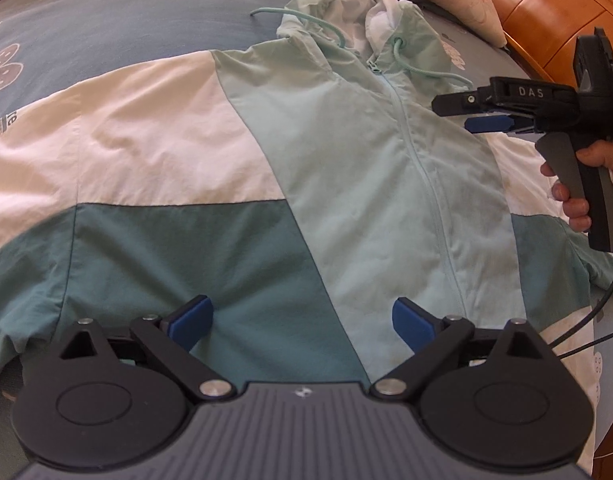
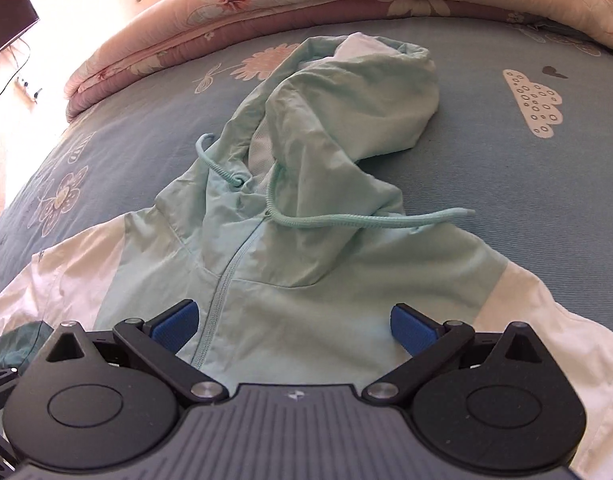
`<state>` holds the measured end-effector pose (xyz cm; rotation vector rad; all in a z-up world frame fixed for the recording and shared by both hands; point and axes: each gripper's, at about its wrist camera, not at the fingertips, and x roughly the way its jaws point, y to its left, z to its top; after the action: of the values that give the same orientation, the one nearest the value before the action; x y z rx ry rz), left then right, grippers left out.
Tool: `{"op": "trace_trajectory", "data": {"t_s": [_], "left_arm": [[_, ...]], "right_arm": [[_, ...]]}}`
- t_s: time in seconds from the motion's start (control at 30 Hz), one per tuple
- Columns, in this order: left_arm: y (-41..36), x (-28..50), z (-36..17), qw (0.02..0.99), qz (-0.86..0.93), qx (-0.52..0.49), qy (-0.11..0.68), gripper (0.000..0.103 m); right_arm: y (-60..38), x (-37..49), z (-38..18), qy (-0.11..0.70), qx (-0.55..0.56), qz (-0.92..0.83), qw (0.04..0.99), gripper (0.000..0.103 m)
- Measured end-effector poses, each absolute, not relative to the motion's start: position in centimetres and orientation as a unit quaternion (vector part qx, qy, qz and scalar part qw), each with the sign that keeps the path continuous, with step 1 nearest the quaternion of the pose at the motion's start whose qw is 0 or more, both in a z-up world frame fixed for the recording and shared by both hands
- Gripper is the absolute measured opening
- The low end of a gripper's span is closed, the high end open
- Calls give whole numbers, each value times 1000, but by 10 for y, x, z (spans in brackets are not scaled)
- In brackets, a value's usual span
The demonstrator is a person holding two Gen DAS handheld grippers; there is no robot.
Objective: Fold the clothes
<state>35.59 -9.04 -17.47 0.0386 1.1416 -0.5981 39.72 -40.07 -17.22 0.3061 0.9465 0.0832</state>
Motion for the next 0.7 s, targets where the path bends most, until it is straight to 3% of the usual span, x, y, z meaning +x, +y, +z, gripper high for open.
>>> {"op": "trace_trajectory", "data": {"t_s": [0.33,0.6,0.7], "left_arm": [[-81,351,-164,820,-250,-47,513,97],[-11,334,-175,845,-172,-44,505,95],[-12,323,-170,839,-180,1,514,95]], "right_arm": [[-395,425,-173,461,143,2,876,103],[-373,367,-154,463,194,10,865,103],[-353,343,-153,476,213,20,853,103]]}}
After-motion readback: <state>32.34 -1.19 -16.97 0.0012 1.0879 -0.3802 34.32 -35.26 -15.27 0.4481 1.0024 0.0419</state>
